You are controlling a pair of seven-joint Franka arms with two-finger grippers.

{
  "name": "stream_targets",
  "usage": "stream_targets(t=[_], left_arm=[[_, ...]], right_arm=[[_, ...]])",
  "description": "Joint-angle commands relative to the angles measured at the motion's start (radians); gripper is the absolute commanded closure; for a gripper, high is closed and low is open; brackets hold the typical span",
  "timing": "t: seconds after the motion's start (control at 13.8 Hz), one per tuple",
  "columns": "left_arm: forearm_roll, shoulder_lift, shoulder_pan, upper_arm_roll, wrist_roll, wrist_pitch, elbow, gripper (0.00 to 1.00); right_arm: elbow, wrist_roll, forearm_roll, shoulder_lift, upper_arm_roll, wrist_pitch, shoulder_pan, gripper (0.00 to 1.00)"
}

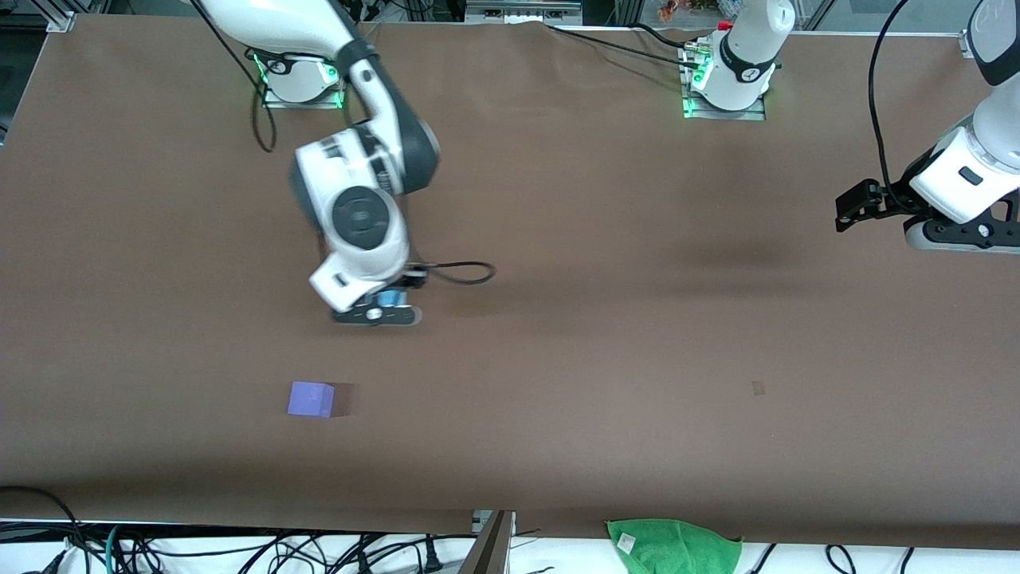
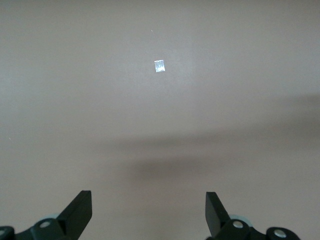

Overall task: Place blue block between orange and purple blocks
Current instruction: 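Carry the light-blue cube with the right gripper toward the orange cube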

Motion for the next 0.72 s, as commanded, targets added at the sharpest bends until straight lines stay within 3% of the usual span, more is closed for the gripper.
stream_targets(t=[0.0, 0.22, 0.43, 0.65], left_arm=[[-0.008, 0.001, -0.006, 0.001, 0.0, -0.016, 0.01, 0.0], [-0.007, 0.001, -0.006, 0.001, 0.0, -0.018, 0.008, 0.0], [0.001, 0.001, -0.006, 0.001, 0.0, -0.018, 0.008, 0.0], [0.001, 0.001, -0.006, 0.001, -0.001, -0.019, 0.008, 0.0]], right_arm=[[-0.128, -0.133, 0.088, -0.078, -0.066, 0.036, -0.032, 0.56], [-0.226, -0.202, 0.156, -0.098, -0.121, 0.135, -0.049, 0.56], [-0.427, -0.208, 0.162, -0.144, -0.128, 0.361, -0.049, 0.56], [-0.53, -0.217, 0.168, -0.149, -0.128, 0.462, -0.049, 0.56]])
